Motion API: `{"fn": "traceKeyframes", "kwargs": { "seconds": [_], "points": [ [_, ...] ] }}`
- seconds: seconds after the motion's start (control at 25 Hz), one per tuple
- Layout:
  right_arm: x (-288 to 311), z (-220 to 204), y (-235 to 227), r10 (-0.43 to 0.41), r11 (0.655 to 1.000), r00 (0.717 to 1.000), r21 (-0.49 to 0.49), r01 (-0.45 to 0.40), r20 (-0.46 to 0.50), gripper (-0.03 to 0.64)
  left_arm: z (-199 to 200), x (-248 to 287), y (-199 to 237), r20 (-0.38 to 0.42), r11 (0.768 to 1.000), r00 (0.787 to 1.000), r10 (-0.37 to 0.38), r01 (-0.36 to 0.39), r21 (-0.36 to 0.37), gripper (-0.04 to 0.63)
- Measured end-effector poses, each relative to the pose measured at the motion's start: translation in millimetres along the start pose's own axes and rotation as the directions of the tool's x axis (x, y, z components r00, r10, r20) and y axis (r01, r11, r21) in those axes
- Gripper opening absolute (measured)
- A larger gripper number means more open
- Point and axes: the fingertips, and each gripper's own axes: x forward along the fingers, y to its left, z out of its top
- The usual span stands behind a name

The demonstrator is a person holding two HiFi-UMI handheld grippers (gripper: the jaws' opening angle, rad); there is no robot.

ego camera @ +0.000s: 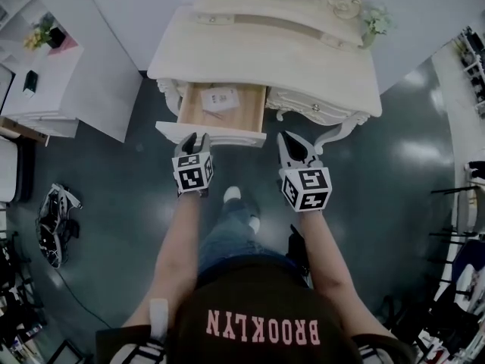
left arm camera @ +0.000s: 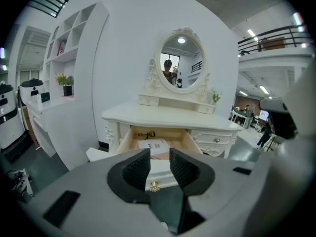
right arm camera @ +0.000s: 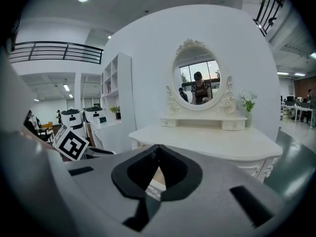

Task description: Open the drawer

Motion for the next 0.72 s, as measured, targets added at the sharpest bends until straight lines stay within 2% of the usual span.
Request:
{"fn": "traceKeyframes", "kwargs": {
  "seconds": [0.32, 0.56, 0.72],
  "points": [
    [-5.3, 34.5, -1.2, -0.014, 1.000, 0.997, -0.003, 0.014, 0.073, -0.003, 48.9, -26.3, -13.4, 0.123, 0.999, 0.992, -0.037, 0.037, -0.002, 0.117],
    [-17.7, 56.3, -1.3, -0.027, 0.999, 0.992, -0.032, 0.031, 0.122, -0.003, 83.8, -47.7, -28.4, 0.212, 0.995, 0.972, -0.096, 0.085, 0.060, 0.098],
    [-20.2, 74.2, 1.0, -0.014, 0.997, 0.988, -0.067, 0.024, 0.157, -0.004, 107.3, -57.1, -31.2, 0.260, 0.992, 0.959, -0.111, 0.091, 0.089, 0.072]
  ]
}}
